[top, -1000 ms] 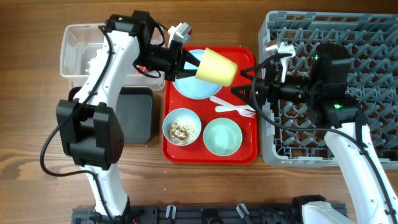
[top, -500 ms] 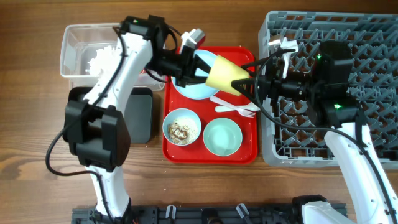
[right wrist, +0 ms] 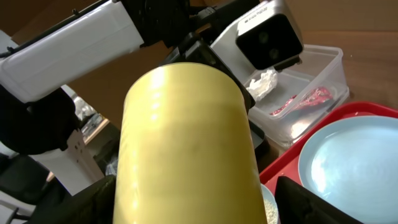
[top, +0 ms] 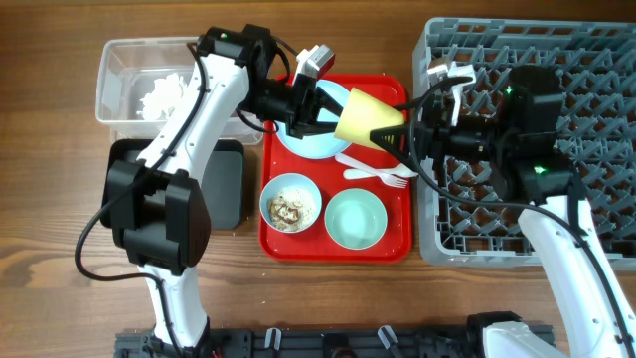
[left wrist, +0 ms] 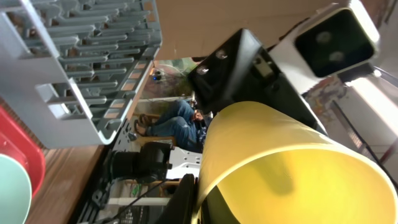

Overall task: Sort waste into correct bins and load items into the dishwasher rack
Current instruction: 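Carry the yellow cup with the right gripper into the rack and release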

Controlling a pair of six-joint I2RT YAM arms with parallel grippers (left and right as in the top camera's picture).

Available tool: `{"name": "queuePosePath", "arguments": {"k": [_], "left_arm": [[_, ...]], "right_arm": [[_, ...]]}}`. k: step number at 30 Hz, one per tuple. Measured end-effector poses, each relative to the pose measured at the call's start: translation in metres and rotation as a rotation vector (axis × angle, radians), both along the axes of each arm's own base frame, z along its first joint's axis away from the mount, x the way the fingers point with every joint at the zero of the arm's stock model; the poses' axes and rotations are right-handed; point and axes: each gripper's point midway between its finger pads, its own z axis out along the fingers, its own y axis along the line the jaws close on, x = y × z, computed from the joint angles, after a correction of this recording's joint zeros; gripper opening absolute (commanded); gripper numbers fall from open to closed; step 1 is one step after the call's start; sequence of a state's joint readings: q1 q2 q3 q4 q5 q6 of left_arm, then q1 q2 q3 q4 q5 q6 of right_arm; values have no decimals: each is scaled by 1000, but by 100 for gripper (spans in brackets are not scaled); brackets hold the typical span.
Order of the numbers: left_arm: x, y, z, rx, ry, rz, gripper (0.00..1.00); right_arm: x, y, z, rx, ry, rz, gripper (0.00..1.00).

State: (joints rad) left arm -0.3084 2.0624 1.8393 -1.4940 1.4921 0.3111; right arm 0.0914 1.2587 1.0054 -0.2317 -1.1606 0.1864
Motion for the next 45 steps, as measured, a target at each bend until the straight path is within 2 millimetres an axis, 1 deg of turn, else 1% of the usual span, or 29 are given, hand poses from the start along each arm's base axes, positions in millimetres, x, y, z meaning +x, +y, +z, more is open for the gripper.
{"name": "queuePosePath", "arguments": {"k": [4, 5, 8, 10, 15, 23, 27, 31, 36, 38, 39, 41, 43, 45], "left_arm": [[1, 0, 3, -23, -2, 4, 4], [1, 0, 4, -24, -2, 4, 4], [1, 0, 4, -27, -3, 4, 4], [2, 0, 4, -27, -4, 5, 4], [3, 0, 4, -30, -14, 7, 4], [3, 1, 7, -45, -11, 10, 4], [3, 0, 6, -45, -14, 7, 4], [-2, -5, 5, -39, -15, -9, 4], [-5, -10, -2, -4, -43, -32, 4], [-3, -7, -7, 21, -57, -27, 5], [-1, -4, -9, 33, -63, -21, 6], [2, -1, -14, 58, -77, -14, 7], [5, 2, -19, 85, -93, -11, 9], [5, 3, -24, 108, -109, -14, 10]], "right_arm": [[-1, 0, -2, -2, 12, -1, 85], [-1, 0, -2, -2, 14, -1, 84], [-1, 0, -2, -1, 14, -1, 73], [-2, 0, -1, 3, 15, 7, 63], [-2, 1, 2, 11, 9, 12, 52], [0, 1, 5, 13, -18, 12, 47], [1, -4, 5, 21, 3, 0, 41], [0, -16, 3, 42, 62, -14, 38], [-3, -38, -3, 49, 171, -88, 33], [8, -64, -13, 3, 203, -234, 31], [15, -81, -20, -26, 225, -326, 31], [19, -101, -32, -77, 274, -439, 31], [16, -109, -39, -124, 298, -503, 30], [11, -115, -41, -161, 308, -551, 29]]}}
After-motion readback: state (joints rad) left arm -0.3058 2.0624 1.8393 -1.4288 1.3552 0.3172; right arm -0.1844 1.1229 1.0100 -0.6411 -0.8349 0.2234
